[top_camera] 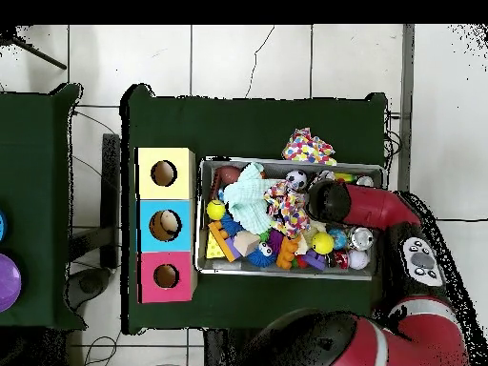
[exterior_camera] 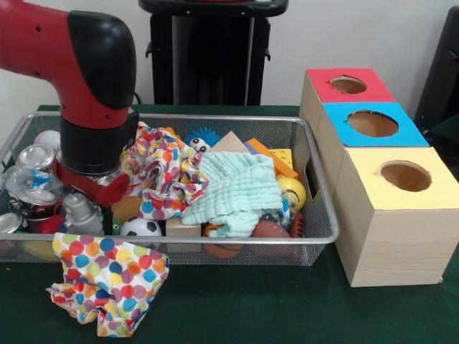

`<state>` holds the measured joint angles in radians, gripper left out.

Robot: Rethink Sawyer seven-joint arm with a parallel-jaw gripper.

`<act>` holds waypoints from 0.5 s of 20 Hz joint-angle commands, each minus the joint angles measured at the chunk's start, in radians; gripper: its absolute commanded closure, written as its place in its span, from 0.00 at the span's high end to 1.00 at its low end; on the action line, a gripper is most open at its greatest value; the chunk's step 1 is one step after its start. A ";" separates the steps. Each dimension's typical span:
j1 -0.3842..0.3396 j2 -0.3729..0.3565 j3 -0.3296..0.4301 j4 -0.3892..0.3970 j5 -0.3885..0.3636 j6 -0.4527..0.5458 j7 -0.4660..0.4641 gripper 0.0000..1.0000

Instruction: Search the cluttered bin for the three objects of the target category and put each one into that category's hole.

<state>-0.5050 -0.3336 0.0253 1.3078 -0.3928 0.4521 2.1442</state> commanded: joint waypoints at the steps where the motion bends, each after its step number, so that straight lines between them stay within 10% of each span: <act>1: 0.031 0.098 -0.145 -0.155 -0.073 0.089 0.067 1.00; 10: 0.016 0.171 -0.153 -0.256 -0.034 0.256 0.007 1.00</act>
<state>-0.4322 -0.2781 -0.0655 1.1843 -0.3988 0.5791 2.1442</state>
